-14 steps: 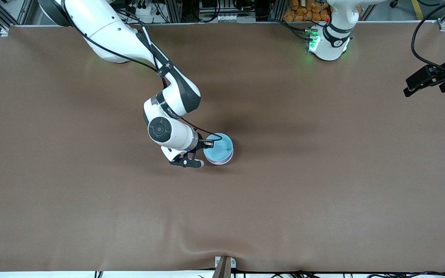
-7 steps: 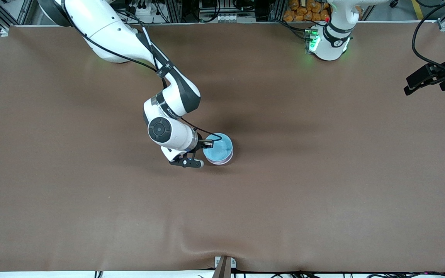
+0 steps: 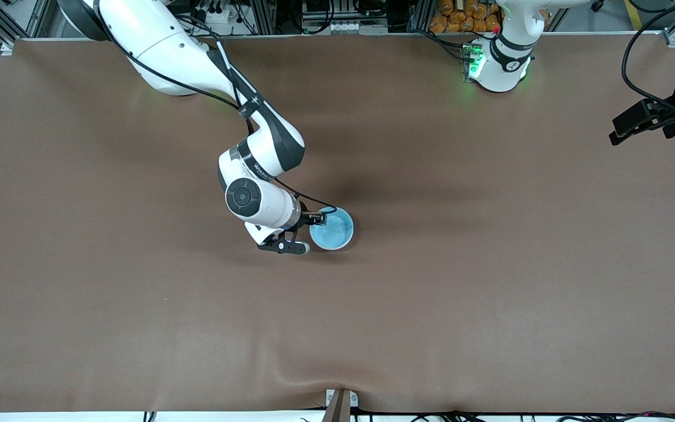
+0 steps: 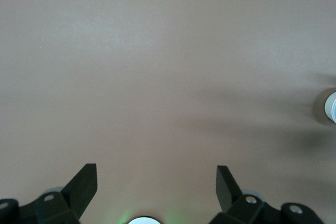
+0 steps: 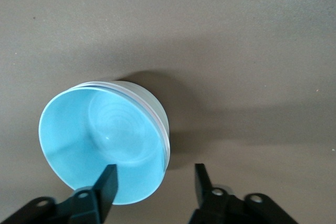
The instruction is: Stack pink and blue bowls on white bowl
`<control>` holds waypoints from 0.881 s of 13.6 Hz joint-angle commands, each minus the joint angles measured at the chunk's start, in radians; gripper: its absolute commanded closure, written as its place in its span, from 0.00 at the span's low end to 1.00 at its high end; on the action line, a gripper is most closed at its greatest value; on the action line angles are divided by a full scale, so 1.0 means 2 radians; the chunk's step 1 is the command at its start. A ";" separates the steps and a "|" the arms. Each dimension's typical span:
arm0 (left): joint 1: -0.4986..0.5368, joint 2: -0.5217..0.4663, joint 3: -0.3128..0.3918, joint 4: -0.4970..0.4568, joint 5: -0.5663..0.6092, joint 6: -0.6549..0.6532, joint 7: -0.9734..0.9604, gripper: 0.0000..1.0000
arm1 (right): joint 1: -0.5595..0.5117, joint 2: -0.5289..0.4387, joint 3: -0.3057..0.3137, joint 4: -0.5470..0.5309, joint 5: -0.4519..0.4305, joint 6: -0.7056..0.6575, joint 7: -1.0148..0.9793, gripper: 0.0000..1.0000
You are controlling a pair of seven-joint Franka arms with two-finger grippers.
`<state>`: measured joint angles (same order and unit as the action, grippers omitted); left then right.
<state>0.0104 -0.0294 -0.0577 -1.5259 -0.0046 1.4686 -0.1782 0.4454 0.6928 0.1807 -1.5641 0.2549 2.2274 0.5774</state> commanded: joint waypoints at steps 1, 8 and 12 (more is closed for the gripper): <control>-0.006 -0.012 0.001 -0.012 -0.002 -0.003 0.005 0.00 | 0.000 0.002 0.001 0.007 -0.001 0.000 0.002 0.00; 0.000 -0.027 -0.002 -0.039 -0.002 0.006 0.005 0.00 | -0.051 -0.099 -0.003 -0.012 -0.009 -0.098 -0.056 0.00; 0.000 -0.037 -0.001 -0.055 -0.002 0.018 0.004 0.00 | -0.101 -0.178 -0.002 -0.007 -0.092 -0.173 -0.088 0.00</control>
<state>0.0054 -0.0621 -0.0596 -1.5928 -0.0046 1.4805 -0.1782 0.2972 0.4259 0.1639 -1.5376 0.1245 1.9125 0.4541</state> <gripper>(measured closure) 0.000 0.000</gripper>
